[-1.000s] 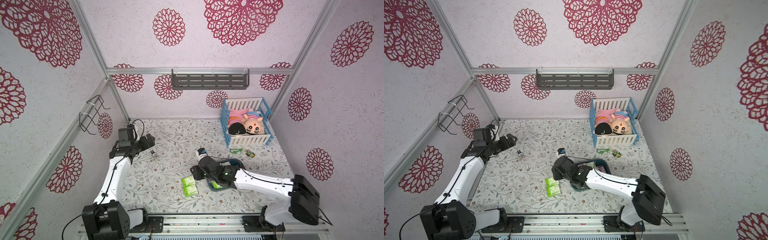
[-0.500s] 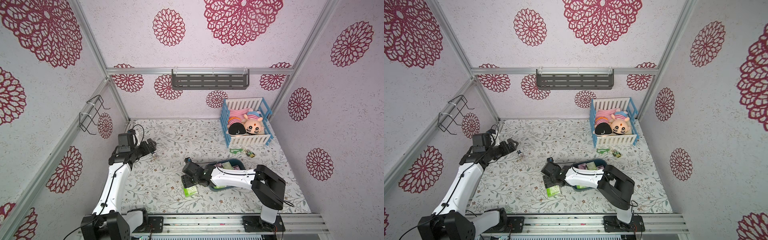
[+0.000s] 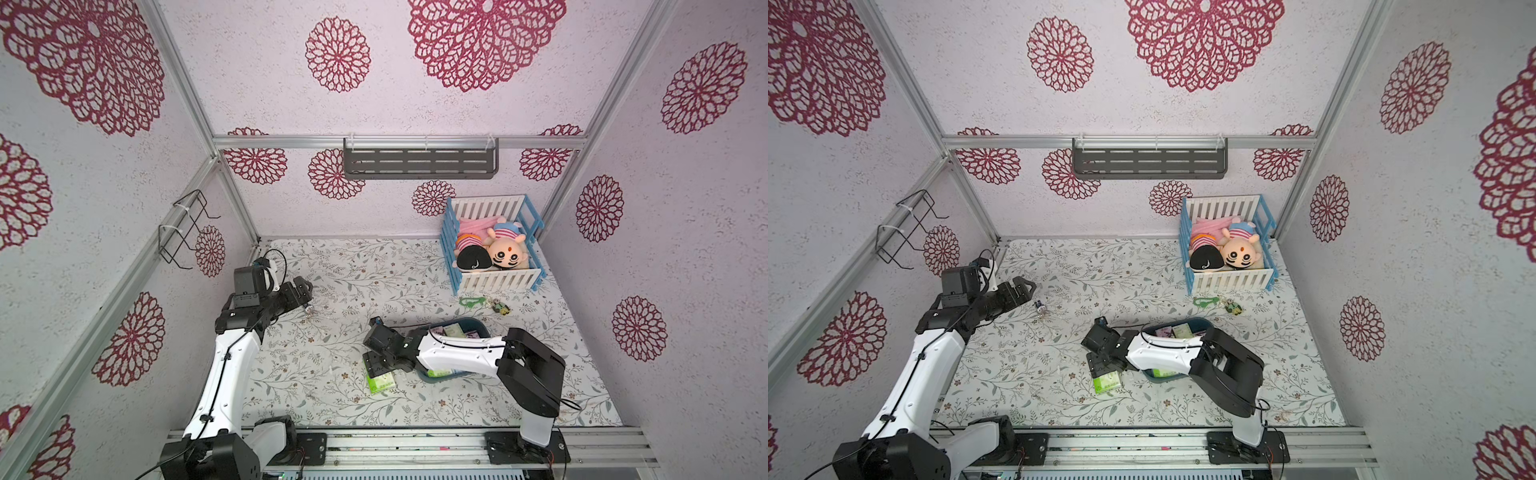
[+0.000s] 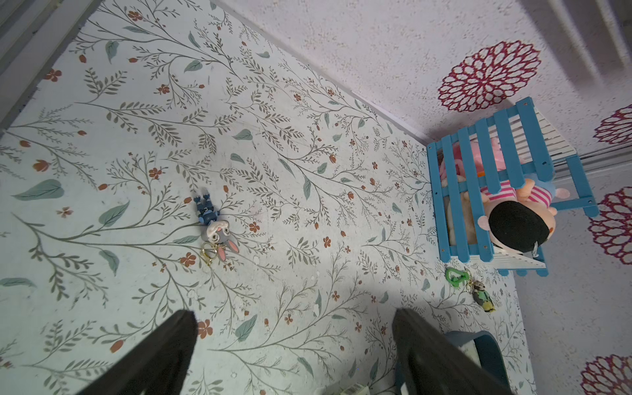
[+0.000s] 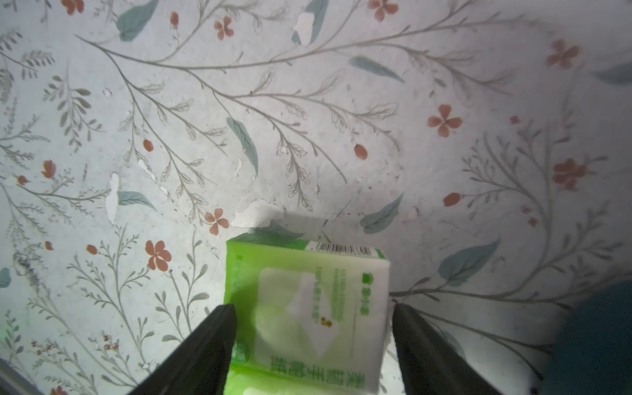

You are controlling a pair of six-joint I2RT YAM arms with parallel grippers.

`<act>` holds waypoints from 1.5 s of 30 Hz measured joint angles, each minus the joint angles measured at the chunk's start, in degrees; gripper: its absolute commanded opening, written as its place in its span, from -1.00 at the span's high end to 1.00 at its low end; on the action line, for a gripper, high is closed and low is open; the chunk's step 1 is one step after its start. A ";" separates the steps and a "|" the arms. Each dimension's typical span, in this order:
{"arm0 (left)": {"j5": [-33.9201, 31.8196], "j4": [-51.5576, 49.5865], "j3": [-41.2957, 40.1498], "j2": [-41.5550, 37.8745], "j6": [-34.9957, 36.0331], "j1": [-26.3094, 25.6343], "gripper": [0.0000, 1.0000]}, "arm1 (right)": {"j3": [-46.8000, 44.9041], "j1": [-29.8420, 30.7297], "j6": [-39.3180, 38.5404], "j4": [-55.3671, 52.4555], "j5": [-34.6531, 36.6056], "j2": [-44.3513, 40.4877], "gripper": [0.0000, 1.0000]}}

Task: Put the pocket tissues into the storage box
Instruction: Pick up the pocket tissues from the center of the board, then place the pocket tissues in the storage box.

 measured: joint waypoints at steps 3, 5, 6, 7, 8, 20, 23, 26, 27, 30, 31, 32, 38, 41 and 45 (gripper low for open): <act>0.09 -0.02 0.00 -0.28 0.00 0.00 -0.94 | 0.57 0.04 -0.04 0.20 -0.39 0.74 -0.27; 0.15 -0.07 0.00 -0.48 0.00 0.00 -0.94 | 0.85 0.04 -0.02 0.39 -0.57 0.74 -0.14; 0.15 -0.04 0.00 -0.59 0.00 -0.02 -0.94 | 0.87 0.04 0.11 0.63 -0.59 0.74 -0.05; 0.13 0.09 -0.11 -0.74 -0.02 -0.04 -0.94 | 0.87 0.04 0.24 0.70 -0.57 0.74 0.00; 0.15 0.44 -0.50 -0.96 -0.20 -0.11 -0.94 | 0.87 0.04 0.35 0.81 -0.59 0.74 0.02; 0.42 0.90 -1.11 -0.22 -0.85 -5.35 -0.94 | -1.55 -1.49 1.31 4.94 0.55 -1.25 0.52; 0.42 1.84 -1.05 0.66 -0.87 -5.60 -0.94 | -2.91 -2.86 1.55 7.13 0.44 -3.50 0.92; 0.35 1.64 0.42 2.80 -0.85 -5.90 -0.94 | -3.65 -4.50 1.66 9.73 -0.61 -5.05 1.00; 0.33 1.68 1.05 3.37 -0.83 -5.99 -0.94 | -3.65 -4.92 1.64 10.29 -0.79 -5.22 1.00; 0.28 1.90 2.03 3.61 -0.85 -6.36 -0.94 | -3.87 -5.84 1.70 12.22 -0.85 -5.44 1.00; 0.28 2.14 2.16 3.54 -0.85 -6.54 -0.94 | -4.15 -6.10 1.70 12.90 -0.90 -5.55 1.00; 0.26 2.27 2.21 3.54 -0.85 -6.73 -0.94 | -4.55 -6.27 1.70 13.33 -0.98 -5.70 1.00; 0.07 2.67 2.19 3.13 -1.09 -7.76 -0.94 | -7.10 -6.69 1.88 14.64 -0.33 -8.72 1.00; 0.07 3.10 2.21 2.95 -1.33 -7.80 -0.94 | -9.16 -7.10 1.84 16.17 0.59 -12.20 1.00; 0.04 3.04 2.23 2.47 -1.70 -8.22 -0.94 | -9.75 -8.35 1.77 17.68 1.05 -14.40 1.00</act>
